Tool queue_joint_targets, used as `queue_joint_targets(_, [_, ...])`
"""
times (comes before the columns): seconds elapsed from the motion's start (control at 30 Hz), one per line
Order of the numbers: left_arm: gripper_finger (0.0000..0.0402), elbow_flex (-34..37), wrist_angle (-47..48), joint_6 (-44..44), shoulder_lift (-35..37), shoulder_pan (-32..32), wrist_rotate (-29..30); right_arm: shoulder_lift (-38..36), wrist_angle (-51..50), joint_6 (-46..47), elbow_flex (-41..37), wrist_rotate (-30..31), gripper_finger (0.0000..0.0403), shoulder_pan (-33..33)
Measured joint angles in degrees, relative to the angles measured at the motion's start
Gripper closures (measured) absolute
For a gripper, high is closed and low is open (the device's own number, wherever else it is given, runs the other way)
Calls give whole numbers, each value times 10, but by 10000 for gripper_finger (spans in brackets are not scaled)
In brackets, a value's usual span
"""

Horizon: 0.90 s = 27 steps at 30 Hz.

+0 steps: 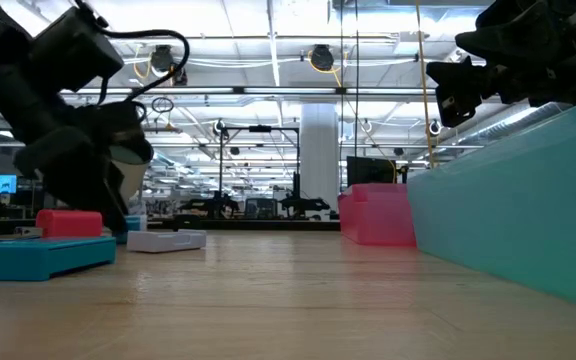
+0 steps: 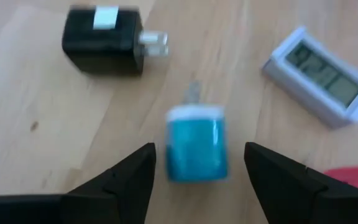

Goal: Pick & Place Office items
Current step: Put the blue charger adapter into the red bin

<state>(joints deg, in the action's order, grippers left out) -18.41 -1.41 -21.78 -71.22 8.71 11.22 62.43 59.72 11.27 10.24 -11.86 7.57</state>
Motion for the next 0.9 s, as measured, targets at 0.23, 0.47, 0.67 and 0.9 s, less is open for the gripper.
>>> queue_joint_targets(0.23, [151,0,-14,3,0,0,50,0,0,0,0,0,222,0])
queue_joint_targets(0.47, [151,0,0,1,0,0,56,0,0,0,0,0,222,0])
queue_joint_targets(0.67, [151,0,-2,-9,-6,0,56,0,0,0,0,0,222,0])
queue_joint_targets(0.9, [151,-2,-11,-7,-45,0,58,0,0,2,0,0,222,0])
